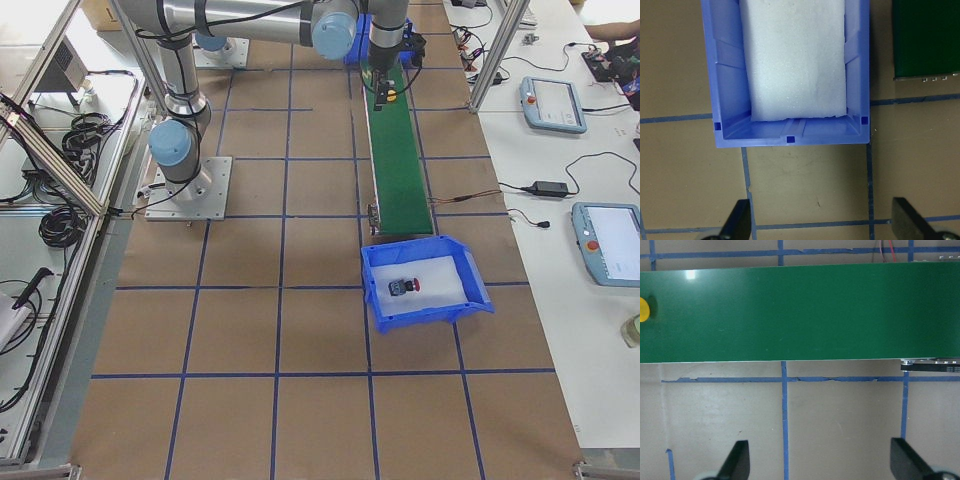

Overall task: Transport two buttons from left to right
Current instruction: 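Lower the right gripper onto the yellow-capped button on the belt and grasp it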

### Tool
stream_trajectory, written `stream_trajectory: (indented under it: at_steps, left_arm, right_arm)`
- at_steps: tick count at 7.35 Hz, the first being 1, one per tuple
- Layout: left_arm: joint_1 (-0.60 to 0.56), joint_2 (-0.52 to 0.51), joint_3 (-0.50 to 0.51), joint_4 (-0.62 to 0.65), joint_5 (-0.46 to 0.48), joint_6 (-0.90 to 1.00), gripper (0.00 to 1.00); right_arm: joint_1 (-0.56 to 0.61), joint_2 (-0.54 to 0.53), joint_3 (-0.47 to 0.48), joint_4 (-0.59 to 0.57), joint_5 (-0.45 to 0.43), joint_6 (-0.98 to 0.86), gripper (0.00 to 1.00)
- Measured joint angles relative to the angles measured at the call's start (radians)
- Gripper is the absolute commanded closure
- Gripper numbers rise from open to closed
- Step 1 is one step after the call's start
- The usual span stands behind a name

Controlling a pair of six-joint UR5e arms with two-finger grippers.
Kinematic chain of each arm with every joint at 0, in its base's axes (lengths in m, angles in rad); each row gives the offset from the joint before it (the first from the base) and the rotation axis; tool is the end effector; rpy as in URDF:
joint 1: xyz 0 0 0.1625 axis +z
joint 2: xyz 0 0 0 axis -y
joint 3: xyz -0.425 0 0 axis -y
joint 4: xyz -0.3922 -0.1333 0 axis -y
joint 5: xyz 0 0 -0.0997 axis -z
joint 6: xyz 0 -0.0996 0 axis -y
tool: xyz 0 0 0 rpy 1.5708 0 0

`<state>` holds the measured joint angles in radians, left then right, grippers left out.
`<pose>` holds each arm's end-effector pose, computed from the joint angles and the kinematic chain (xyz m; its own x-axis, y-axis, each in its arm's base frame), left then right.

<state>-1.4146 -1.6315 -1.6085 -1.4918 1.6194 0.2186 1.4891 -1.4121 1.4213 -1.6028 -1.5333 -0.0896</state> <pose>-0.0470 -0.5276 0.4468 -0.9971 0.0634 -0.0432 0.0622 0.9976 0.0295 0.0908 -0.5706 0.4813 -0.9993 -0.0088 -0.0353 -0.0079 0.9996 -0.0261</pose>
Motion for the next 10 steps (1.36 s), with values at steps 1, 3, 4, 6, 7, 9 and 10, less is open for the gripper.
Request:
stream_trajectory:
  at_steps: [1, 3, 4, 6, 7, 9, 10]
  left_arm:
    - [-0.001, -0.006, 0.000, 0.000, 0.000, -0.003, 0.00]
    - [-0.002, -0.005, 0.002, -0.001, 0.001, -0.004, 0.00]
    - [-0.003, -0.004, 0.006, -0.003, 0.000, 0.000, 0.00]
    - [-0.003, -0.005, 0.023, -0.008, -0.009, 0.008, 0.00]
    - [-0.003, -0.002, 0.026, -0.009, -0.011, 0.009, 0.00]
    - [-0.004, 0.007, 0.027, -0.011, -0.011, 0.008, 0.00]
    - [-0.004, 0.008, 0.027, -0.011, -0.010, 0.007, 0.00]
  right_arm:
    - [0.032, 0.004, 0.001, -0.005, 0.003, 0.018, 0.00]
    - [0.067, 0.022, 0.001, -0.027, 0.015, -0.024, 0.00]
    - [0.090, 0.033, 0.001, -0.058, 0.018, -0.118, 0.00]
    - [0.135, 0.047, 0.004, -0.084, 0.016, -0.325, 0.00]
    - [0.153, 0.053, 0.010, -0.087, 0.013, -0.452, 0.00]
    - [0.167, 0.060, 0.048, -0.109, 0.016, -0.710, 0.00]
    - [0.169, 0.061, 0.074, -0.128, 0.018, -0.820, 0.00]
